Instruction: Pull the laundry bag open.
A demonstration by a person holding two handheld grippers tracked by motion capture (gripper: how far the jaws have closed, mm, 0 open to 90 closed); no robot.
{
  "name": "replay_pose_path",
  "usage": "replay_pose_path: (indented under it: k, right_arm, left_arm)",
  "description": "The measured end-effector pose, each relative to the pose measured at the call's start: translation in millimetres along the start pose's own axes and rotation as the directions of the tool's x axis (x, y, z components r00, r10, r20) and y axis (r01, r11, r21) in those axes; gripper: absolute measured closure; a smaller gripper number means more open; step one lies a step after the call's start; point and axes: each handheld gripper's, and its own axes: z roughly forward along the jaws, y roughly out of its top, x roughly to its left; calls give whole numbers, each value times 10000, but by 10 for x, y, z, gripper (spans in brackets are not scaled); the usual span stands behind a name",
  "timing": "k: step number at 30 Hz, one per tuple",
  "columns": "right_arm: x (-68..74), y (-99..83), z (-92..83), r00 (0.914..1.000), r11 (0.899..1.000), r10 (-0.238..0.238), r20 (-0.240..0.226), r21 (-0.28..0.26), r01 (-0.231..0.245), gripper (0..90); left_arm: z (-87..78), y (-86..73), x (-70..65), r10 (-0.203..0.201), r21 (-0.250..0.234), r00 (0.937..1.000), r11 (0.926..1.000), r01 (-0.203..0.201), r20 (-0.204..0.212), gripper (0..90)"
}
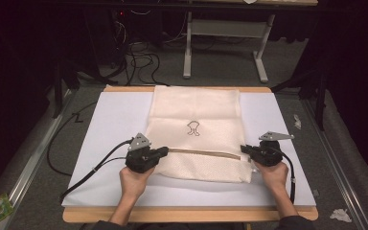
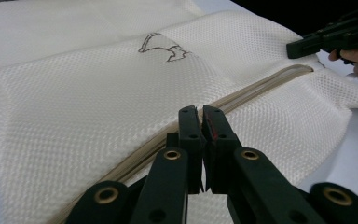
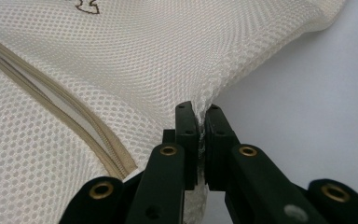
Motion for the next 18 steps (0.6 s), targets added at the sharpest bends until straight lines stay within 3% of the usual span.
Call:
replay_pose_path:
  k: [18]
  right_arm:
    - [7, 2, 4, 10000, 10000, 22, -28, -32, -23, 876]
  left_arm:
    - [-157, -126, 127, -346, -142, 9990, 9993, 342, -277, 871]
